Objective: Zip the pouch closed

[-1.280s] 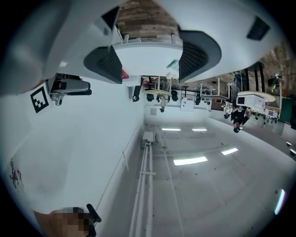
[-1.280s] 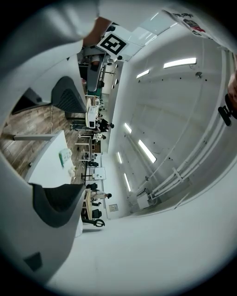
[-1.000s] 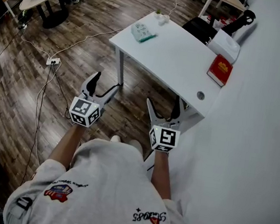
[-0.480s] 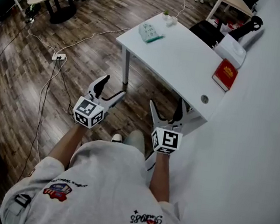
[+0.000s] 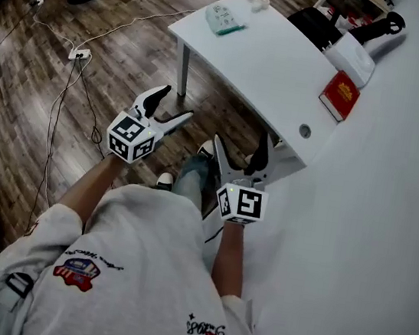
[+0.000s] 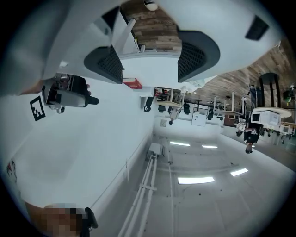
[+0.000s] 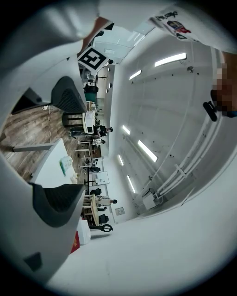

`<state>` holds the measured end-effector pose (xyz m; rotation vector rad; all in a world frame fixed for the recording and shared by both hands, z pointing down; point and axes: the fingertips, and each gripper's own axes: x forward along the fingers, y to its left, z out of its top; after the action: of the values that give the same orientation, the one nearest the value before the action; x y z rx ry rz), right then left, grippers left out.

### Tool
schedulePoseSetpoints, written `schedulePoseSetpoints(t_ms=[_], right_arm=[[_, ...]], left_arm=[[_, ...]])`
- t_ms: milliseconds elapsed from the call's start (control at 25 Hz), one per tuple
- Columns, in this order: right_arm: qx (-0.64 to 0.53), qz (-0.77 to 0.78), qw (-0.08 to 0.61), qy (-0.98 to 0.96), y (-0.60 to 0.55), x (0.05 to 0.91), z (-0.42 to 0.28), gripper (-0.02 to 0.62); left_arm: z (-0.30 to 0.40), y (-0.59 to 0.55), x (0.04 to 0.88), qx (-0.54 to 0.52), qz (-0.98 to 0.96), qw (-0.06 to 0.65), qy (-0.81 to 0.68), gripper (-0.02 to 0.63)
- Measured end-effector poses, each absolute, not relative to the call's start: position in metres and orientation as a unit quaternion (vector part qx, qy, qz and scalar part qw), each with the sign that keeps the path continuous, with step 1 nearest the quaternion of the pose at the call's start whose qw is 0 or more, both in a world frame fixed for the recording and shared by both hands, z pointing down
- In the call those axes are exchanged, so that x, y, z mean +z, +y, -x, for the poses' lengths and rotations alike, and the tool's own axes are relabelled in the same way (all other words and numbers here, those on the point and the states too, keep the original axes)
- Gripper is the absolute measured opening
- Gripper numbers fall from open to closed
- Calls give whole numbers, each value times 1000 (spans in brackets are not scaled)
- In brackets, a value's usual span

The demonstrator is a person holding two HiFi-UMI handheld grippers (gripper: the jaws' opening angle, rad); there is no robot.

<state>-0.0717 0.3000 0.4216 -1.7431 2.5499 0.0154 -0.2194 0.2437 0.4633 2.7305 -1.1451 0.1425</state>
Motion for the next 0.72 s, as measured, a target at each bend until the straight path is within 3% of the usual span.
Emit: schedulePoseSetpoints(t_ms=[480,720], right_arm=[[-10,570,-48,820,260,458,46,472],[-22,560,-45,827,188,461,34,471]], left_arm=[[204,162,505,75,-922,117,-362,364],[186,99,505,83,-918,115,-370,364]])
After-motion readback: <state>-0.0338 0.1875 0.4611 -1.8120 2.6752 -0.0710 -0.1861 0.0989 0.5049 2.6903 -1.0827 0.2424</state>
